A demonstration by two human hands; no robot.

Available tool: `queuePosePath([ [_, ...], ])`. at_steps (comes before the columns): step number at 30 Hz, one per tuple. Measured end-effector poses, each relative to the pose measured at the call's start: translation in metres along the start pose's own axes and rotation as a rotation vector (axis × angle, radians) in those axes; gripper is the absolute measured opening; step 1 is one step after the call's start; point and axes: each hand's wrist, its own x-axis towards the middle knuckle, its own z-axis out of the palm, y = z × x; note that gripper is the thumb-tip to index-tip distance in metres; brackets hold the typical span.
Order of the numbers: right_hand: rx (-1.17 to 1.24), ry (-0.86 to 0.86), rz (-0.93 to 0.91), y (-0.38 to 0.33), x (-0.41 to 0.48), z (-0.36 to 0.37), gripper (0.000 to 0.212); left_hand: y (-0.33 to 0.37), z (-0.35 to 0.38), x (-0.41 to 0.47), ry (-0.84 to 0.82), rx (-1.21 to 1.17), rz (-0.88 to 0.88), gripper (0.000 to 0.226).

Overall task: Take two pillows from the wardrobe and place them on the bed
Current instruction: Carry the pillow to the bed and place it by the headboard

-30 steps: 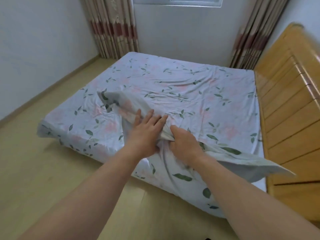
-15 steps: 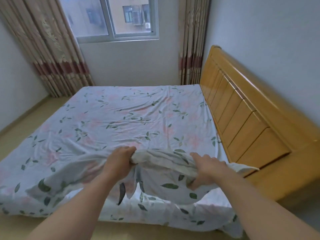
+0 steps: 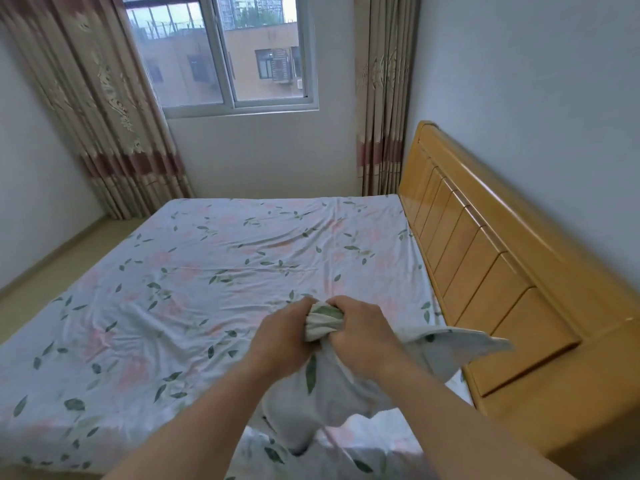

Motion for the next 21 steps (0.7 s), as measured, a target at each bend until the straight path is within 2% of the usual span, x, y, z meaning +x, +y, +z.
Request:
queuePosePath([
  [1,0.043,-0.016,0.018,0.000,0.001,-0.004,0.036,0.000,0.002,0.002,0.037,-0.028,-0.023,0.028],
  [3,0.150,-0.123,0.062,0.006,0.004,-0.020,0.053,-0.001,0.003,0.003,0.065,-0.085,-0.065,0.015],
  [6,0.179,-0.345,0.104,0.023,0.011,-0.055,0.089,0.004,0.009,0.006,0.057,-0.220,-0.120,0.022],
  [8,-0.055,-0.396,0.128,0.041,0.016,-0.076,0.104,0.007,0.012,0.007,0.047,-0.287,-0.167,0.031],
  [10,-0.399,-0.394,0.228,0.071,0.019,-0.093,0.108,0.007,0.015,0.012,0.064,-0.357,-0.220,0.035],
  [12,-0.589,-0.360,0.367,0.107,0.020,-0.101,0.109,0.006,0.013,0.016,0.084,-0.414,-0.253,0.040],
  [14,-0.589,-0.344,0.441,0.137,0.021,-0.102,0.097,0.007,0.009,0.021,0.084,-0.440,-0.266,0.040],
  [15,-0.587,-0.359,0.430,0.148,0.022,-0.103,0.082,0.009,0.007,0.025,0.079,-0.446,-0.273,0.037],
  [17,-0.570,-0.358,0.326,0.159,0.022,-0.101,0.051,0.013,0.004,0.033,0.080,-0.453,-0.305,0.030],
  [19,-0.454,-0.266,0.214,0.164,0.024,-0.100,0.035,0.017,0.000,0.043,0.124,-0.485,-0.363,0.030],
  [21,-0.365,-0.188,0.136,0.167,0.031,-0.100,0.023,0.024,-0.005,0.054,0.174,-0.513,-0.398,0.039],
])
